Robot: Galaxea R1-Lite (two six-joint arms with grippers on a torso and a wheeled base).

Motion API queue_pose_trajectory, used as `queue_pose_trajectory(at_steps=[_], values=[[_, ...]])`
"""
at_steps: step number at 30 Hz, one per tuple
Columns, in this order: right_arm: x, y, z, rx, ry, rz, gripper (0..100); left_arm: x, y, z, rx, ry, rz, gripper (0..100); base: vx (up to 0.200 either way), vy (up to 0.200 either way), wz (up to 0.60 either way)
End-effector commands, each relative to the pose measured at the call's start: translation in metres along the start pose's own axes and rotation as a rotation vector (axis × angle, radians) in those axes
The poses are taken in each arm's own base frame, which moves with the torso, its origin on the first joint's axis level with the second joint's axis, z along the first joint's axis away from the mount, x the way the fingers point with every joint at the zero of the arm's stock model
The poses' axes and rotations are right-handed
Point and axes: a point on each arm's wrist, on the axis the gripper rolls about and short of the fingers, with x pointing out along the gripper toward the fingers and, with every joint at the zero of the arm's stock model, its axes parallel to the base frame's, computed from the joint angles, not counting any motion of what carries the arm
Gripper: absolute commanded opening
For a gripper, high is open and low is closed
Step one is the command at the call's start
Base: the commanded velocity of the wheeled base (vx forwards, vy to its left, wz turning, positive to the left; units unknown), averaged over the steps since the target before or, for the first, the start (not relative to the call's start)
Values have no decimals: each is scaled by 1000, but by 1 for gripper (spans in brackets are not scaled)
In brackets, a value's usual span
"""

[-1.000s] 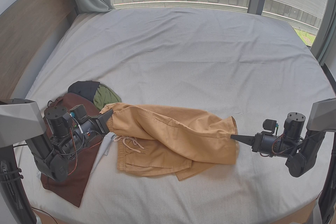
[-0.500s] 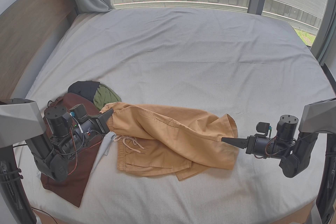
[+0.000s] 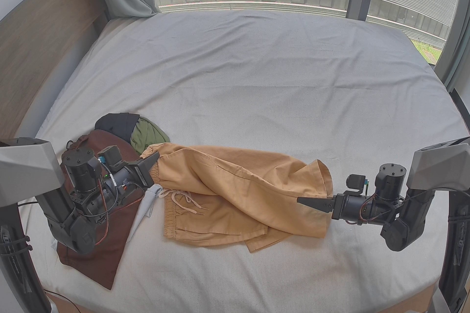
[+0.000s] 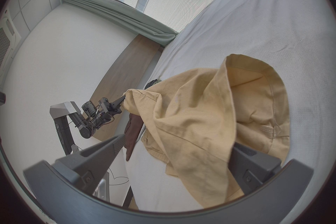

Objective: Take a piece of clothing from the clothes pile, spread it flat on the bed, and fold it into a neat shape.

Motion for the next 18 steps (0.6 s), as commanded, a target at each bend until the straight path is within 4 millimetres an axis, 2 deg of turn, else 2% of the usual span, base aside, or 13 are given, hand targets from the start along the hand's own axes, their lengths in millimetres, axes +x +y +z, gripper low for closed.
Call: queue_pose_trajectory(at_steps=[1, 13, 14, 18], values=[[5, 6, -1, -13, 2, 11, 100, 0, -1, 0, 0, -1, -2, 0, 0, 0, 0], [5, 11, 2, -26, -5, 16, 100, 1, -3, 1, 2, -3, -9, 0, 0, 0, 0], [5, 11, 2, -26, -5, 16, 0, 1, -3, 1, 2, -3, -9, 0, 0, 0, 0], [5, 9, 0, -29, -2, 13, 0, 1, -3, 1, 2, -3, -9, 0, 0, 0, 0]])
